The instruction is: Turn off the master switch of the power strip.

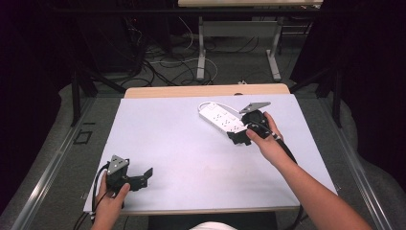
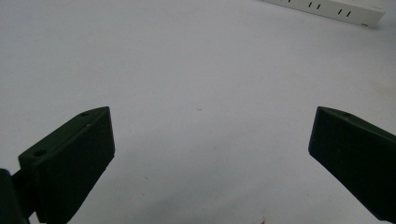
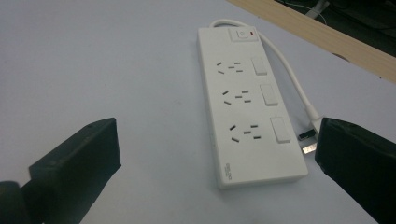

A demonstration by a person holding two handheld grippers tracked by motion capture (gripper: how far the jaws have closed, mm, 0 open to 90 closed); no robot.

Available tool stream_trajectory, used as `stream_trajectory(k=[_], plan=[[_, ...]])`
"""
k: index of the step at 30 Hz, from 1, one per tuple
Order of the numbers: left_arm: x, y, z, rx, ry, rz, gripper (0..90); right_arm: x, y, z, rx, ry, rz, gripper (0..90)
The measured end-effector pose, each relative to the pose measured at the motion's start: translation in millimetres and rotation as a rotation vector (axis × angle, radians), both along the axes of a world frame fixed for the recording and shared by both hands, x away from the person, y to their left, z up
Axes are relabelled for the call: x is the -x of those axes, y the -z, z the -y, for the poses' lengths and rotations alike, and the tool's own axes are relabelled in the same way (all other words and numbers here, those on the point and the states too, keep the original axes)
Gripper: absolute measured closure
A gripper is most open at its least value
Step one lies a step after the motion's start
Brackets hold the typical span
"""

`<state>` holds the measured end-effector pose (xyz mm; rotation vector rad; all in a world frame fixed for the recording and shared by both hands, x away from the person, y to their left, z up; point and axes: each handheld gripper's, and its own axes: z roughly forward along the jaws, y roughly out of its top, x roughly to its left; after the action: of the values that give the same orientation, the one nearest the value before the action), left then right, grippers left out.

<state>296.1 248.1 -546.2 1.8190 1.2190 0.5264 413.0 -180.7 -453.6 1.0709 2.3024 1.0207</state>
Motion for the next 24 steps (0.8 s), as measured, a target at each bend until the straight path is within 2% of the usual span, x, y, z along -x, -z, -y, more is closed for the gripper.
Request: stream_trajectory(k=[6,10,24], plan=[[0.1,-0.2,-0.9,-0.001,-0.002,0.003,0.4,17.2,2.7,13.8,-0.026,0.007,0.018,0.0],[0.4,-0.4,-1.2,0.004,-0.006,-0.001,0.4,28.7,5.8,26.2,-0.061,0.009,0.020,0.5],[1.4,-0.7,-2.6,0.017,-0.017,-0.002,0.4,66.5,19.7,70.6,-0.118,0.080,0.059,1.2]])
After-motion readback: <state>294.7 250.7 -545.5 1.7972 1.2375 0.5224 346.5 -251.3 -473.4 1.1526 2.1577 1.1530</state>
